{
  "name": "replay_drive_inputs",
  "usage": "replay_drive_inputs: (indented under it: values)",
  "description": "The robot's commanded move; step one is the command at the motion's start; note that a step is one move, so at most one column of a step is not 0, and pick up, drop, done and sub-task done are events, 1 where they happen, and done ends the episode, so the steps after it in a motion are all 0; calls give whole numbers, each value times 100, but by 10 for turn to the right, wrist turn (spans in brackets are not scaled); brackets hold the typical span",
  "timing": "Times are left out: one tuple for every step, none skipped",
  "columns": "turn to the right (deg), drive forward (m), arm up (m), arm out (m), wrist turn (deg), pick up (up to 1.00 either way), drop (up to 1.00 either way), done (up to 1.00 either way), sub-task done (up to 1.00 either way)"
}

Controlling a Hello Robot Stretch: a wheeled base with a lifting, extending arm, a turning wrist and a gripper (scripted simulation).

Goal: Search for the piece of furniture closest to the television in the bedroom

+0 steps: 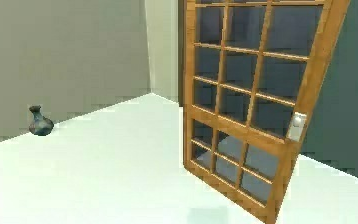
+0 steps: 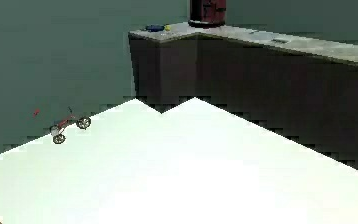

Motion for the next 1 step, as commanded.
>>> replay_drive_inputs:
  values:
    - [450,0,0,0,0,0,0,0,0]
